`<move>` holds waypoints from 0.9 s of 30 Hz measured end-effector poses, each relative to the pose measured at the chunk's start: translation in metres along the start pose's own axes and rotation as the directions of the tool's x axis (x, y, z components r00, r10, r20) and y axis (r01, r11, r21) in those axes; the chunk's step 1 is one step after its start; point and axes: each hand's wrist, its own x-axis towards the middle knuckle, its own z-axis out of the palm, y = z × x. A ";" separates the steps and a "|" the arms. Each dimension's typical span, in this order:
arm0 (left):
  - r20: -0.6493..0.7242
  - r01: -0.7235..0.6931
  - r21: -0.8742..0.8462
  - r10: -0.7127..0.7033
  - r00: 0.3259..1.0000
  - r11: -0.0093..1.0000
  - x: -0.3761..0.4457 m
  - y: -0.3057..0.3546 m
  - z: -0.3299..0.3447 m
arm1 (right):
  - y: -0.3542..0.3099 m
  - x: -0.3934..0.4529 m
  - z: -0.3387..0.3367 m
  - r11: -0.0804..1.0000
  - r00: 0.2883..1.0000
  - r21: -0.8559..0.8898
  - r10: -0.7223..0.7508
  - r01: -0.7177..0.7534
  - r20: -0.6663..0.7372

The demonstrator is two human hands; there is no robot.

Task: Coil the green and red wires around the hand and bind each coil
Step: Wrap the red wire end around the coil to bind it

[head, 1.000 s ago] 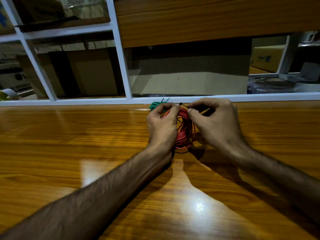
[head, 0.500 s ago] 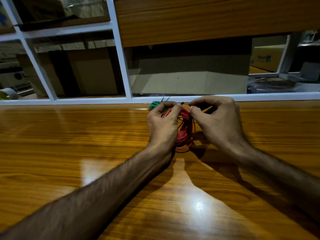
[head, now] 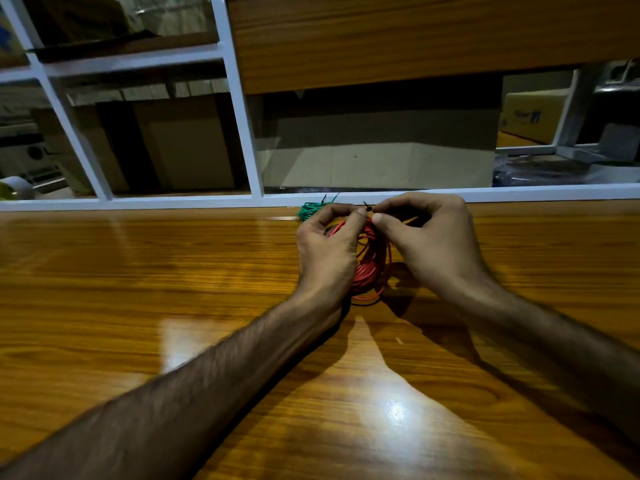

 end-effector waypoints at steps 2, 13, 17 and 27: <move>0.000 0.004 -0.003 -0.004 1.000 1.000 0.001 0.000 0.000 | -0.002 0.002 -0.002 0.991 0.996 0.101 0.084 -0.087 0.027; 0.121 0.092 0.012 -0.093 0.988 0.996 -0.006 0.006 0.000 | -0.003 0.014 -0.013 0.783 0.869 0.398 0.354 -0.478 0.347; 0.172 0.115 0.012 -0.116 0.978 0.993 -0.009 0.007 0.002 | 0.002 0.019 -0.017 0.705 0.803 0.416 0.387 -0.574 0.453; 0.258 0.121 0.011 -0.119 0.959 0.993 -0.009 0.006 0.004 | 0.000 0.024 -0.024 0.717 0.759 0.361 0.359 -0.597 0.544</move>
